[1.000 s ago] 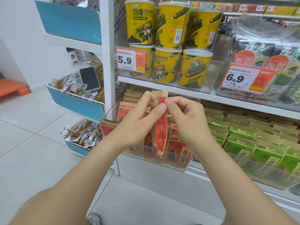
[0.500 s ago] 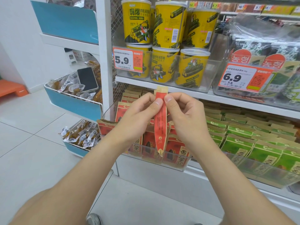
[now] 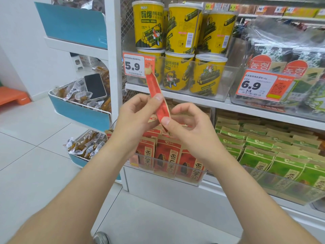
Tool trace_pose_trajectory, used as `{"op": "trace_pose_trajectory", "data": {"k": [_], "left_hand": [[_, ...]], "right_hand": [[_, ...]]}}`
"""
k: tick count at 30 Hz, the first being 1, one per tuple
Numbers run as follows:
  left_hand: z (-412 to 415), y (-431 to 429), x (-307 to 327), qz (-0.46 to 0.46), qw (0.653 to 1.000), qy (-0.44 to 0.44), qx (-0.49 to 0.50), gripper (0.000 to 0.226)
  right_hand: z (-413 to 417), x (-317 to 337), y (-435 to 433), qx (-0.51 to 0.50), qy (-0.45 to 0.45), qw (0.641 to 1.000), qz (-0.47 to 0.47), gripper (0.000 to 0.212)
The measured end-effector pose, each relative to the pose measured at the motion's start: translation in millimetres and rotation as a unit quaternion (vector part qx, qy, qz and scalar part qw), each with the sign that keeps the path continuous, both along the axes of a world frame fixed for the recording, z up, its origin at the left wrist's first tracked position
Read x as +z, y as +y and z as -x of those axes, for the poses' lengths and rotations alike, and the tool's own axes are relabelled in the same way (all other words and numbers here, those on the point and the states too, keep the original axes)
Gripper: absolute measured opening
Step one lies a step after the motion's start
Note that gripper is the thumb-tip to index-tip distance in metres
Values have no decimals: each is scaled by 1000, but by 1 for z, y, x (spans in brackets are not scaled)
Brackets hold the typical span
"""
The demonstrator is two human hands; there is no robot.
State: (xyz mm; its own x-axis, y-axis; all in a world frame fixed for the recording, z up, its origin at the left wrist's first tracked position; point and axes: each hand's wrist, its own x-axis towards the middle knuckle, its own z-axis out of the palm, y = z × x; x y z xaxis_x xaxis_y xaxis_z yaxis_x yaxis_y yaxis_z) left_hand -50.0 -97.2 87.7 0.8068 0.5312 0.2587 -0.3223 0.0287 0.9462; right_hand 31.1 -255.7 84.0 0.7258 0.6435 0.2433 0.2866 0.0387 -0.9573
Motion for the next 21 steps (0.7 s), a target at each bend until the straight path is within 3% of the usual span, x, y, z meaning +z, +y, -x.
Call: {"op": "trace_pose_trajectory", "data": {"k": [5, 8, 17, 21], "left_hand": [[5, -1, -1, -63, 996, -12, -55, 25], [7, 6, -2, -123, 991, -18, -50, 17], [7, 5, -6, -219, 974, 31, -39, 17], [6, 6, -7, -233, 971, 43, -38, 18]], "right_hand": [[-3, -1, 3, -34, -36, 996, -69, 33], [-1, 0, 3, -20, 14, 996, -91, 30], [-3, -1, 3, -11, 68, 994, -83, 22], [-6, -3, 4, -24, 35, 997, -71, 24]]}}
